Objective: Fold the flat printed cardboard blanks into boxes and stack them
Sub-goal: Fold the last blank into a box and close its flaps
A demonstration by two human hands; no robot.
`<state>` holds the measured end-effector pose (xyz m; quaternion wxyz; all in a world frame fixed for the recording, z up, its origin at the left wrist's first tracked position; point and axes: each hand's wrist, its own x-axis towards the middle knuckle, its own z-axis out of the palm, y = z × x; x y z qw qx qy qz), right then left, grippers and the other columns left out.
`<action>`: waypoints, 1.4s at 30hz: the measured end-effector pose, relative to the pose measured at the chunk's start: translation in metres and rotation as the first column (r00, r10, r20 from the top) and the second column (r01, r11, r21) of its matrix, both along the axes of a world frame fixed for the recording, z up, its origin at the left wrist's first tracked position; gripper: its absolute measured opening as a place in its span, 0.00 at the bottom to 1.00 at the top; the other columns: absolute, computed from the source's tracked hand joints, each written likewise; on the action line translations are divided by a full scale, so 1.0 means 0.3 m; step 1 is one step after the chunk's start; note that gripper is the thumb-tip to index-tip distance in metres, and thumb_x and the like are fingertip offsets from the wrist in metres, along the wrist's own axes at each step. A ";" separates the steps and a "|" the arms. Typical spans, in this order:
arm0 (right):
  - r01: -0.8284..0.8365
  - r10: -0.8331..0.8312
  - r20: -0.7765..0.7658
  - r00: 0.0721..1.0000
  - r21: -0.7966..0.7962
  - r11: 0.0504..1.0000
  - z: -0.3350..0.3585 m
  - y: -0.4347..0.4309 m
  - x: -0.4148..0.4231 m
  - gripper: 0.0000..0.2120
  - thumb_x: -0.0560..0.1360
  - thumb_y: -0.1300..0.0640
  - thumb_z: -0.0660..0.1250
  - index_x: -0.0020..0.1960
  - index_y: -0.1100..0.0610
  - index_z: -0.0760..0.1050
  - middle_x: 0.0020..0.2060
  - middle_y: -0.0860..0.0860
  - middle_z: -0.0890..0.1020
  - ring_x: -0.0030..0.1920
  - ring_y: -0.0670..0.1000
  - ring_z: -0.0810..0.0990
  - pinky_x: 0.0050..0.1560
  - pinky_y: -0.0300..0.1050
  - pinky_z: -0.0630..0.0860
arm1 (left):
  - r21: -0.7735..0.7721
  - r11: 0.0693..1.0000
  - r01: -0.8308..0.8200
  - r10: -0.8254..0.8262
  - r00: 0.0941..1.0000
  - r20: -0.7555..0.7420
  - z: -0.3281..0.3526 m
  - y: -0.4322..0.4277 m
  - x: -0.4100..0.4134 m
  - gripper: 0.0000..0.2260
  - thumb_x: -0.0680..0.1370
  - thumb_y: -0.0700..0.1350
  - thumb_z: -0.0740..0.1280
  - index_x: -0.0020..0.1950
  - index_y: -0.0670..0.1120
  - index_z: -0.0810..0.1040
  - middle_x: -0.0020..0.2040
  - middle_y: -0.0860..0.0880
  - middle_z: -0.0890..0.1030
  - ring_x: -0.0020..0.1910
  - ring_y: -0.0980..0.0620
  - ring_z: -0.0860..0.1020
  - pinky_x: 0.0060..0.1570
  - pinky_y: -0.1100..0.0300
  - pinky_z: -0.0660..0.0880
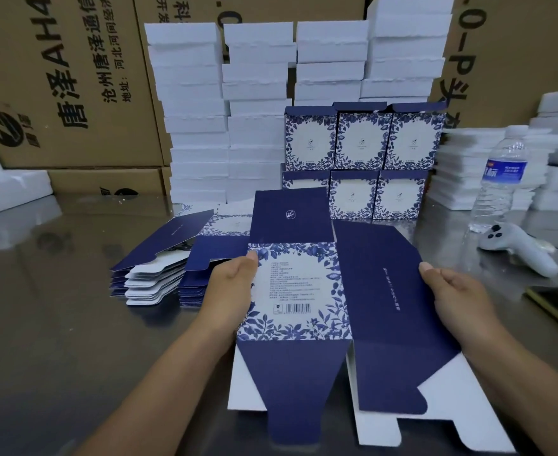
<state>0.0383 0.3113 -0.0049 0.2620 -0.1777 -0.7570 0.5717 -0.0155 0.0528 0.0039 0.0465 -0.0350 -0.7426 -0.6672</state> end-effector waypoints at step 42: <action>-0.100 0.104 0.036 0.994 -0.102 0.990 0.002 -0.005 0.015 0.19 0.80 0.52 0.61 0.36 0.58 0.80 0.31 0.51 0.84 0.30 0.50 0.81 0.35 0.41 0.72 | 0.040 0.996 0.075 -0.074 0.997 -0.032 -0.028 0.004 -0.030 0.14 0.81 0.46 0.59 0.39 0.47 0.78 0.34 0.57 0.82 0.35 0.57 0.80 0.37 0.64 0.73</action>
